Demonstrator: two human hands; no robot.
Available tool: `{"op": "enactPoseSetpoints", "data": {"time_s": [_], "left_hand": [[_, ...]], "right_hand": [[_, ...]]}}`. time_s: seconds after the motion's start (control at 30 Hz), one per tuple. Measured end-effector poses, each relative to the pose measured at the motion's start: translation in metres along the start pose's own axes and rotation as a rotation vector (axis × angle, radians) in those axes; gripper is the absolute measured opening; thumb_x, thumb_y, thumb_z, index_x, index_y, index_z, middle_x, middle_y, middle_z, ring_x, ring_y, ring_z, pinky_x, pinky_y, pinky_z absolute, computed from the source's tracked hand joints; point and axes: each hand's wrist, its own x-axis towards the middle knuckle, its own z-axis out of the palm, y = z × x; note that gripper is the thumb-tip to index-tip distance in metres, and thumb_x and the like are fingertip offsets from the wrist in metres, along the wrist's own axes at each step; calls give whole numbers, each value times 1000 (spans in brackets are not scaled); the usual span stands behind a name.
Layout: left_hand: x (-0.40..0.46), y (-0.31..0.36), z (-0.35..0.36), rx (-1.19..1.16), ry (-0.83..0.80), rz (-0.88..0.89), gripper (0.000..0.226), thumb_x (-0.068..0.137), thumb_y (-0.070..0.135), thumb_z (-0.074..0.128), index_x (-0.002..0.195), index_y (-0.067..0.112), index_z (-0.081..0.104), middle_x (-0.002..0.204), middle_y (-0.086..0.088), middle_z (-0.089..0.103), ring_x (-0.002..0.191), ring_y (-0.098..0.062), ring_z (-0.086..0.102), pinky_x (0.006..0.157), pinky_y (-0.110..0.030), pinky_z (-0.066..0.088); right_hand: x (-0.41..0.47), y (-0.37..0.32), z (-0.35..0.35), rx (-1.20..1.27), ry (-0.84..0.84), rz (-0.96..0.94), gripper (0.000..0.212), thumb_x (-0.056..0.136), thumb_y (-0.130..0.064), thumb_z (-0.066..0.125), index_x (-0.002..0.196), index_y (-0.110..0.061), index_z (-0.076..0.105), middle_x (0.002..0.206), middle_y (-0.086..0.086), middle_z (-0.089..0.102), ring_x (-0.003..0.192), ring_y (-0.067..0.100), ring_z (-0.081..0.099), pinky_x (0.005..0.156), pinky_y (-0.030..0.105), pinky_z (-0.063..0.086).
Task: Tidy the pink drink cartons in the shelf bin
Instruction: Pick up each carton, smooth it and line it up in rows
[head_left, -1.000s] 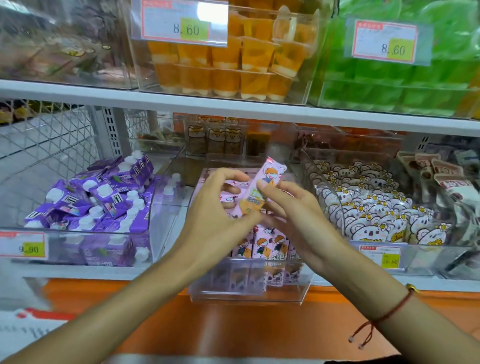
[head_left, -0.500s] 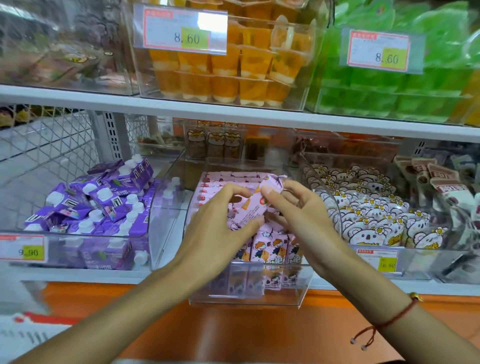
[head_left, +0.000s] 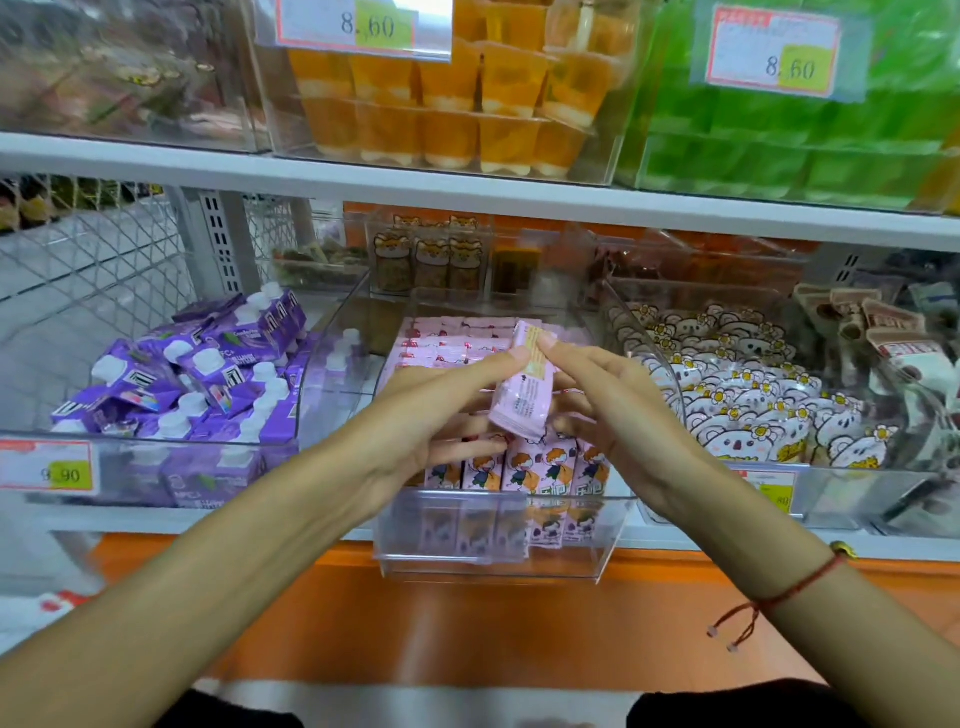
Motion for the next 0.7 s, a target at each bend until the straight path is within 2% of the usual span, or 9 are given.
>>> {"op": "enactPoseSetpoints", "data": {"time_s": [0.07,0.13,0.23,0.3,0.43,0.53,0.63,0.7], "left_hand": [[1,-2,-4,104,-7,50,33,79,44,70,104,24,73,94,5,76,88,-7,71,68,-17,56],[3,-3,-7,245,59,215,25,81,32,71,106,29,70,95,12,74,89,2,68,69,-9,52],[5,-5,-11,388,111,490,31,84,11,69,112,23,64,110,13,69,102,5,62,87,-8,46],[4,-7,-11,408,79,573,34,87,6,66,117,20,61,116,11,66,108,3,60,93,-11,45],[5,-10,-10,402,65,621,35,89,3,62,120,19,58,119,12,64,110,3,59,93,-11,44],[6,-10,-12,448,48,620,35,92,9,59,124,24,58,122,17,62,114,4,57,98,-15,44],[7,-13,-11,539,52,594,39,97,24,53,134,35,52,132,23,54,123,10,46,99,-9,36],[6,-15,-7,605,125,616,46,93,30,59,137,38,47,136,25,49,125,10,41,98,-7,35]], "right_hand": [[0,1,-1,11,-22,-42,35,91,-30,61,117,-7,61,90,8,70,74,16,63,63,22,52],[0,2,-4,21,-57,-138,33,89,-24,63,122,-17,58,98,1,73,92,16,68,80,28,55],[-3,2,-5,25,-98,-306,41,79,-20,70,119,-21,59,104,-5,71,101,12,68,84,24,54],[-5,1,-5,-19,-98,-389,41,75,-21,72,114,-20,62,110,-2,70,105,13,66,85,23,53],[-6,1,-6,-43,-91,-427,44,72,-25,73,114,-20,61,113,1,69,106,15,66,86,27,54],[-7,1,-7,-96,-95,-416,46,76,-27,71,120,-26,59,119,-1,65,108,14,65,90,31,52],[-9,0,-4,-189,-53,-482,38,85,-19,70,121,-26,60,112,-8,67,102,6,64,86,22,52],[-9,1,1,-218,35,-540,31,84,-16,72,112,-21,62,102,-6,70,92,5,67,79,19,53]]}}
